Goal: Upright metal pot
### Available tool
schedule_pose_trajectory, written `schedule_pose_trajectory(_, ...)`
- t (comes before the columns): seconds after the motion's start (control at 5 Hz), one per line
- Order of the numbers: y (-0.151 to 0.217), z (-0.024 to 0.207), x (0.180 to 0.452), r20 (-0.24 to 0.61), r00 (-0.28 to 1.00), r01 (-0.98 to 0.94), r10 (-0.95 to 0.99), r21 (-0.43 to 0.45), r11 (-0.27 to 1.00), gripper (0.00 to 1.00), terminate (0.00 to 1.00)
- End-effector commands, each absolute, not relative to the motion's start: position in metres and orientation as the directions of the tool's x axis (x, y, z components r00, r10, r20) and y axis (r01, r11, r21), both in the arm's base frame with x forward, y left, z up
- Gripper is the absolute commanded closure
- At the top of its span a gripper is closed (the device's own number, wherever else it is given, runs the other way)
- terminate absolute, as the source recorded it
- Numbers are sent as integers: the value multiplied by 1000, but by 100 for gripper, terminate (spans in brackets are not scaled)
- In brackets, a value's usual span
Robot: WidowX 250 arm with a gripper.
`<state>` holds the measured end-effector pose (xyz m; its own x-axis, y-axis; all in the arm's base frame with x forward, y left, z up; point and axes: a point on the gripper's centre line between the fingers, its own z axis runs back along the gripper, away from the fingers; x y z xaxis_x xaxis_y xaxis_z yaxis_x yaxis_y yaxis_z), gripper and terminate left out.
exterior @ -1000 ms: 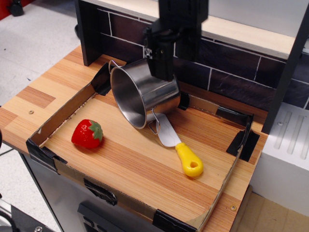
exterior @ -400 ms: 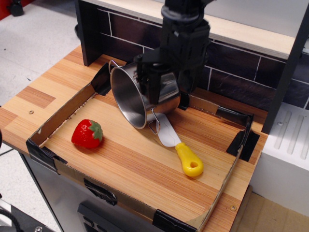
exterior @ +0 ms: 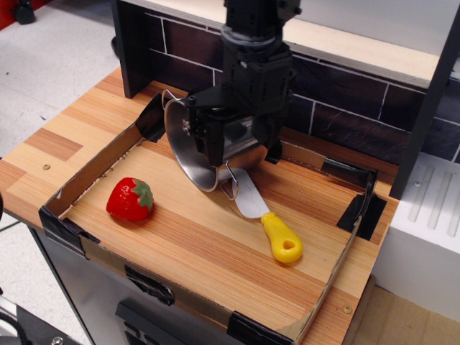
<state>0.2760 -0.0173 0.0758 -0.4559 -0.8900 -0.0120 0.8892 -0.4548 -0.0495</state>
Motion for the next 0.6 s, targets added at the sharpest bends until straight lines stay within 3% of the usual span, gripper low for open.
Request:
schedule_pose_trajectory(0.0, -7, 75, 284, -58, -429, 903, -901, -12, -429, 0, 0)
schedule_pose_trajectory(0.4, -3, 62, 280, -55, -393, 920, -918, -34, -392, 0, 0)
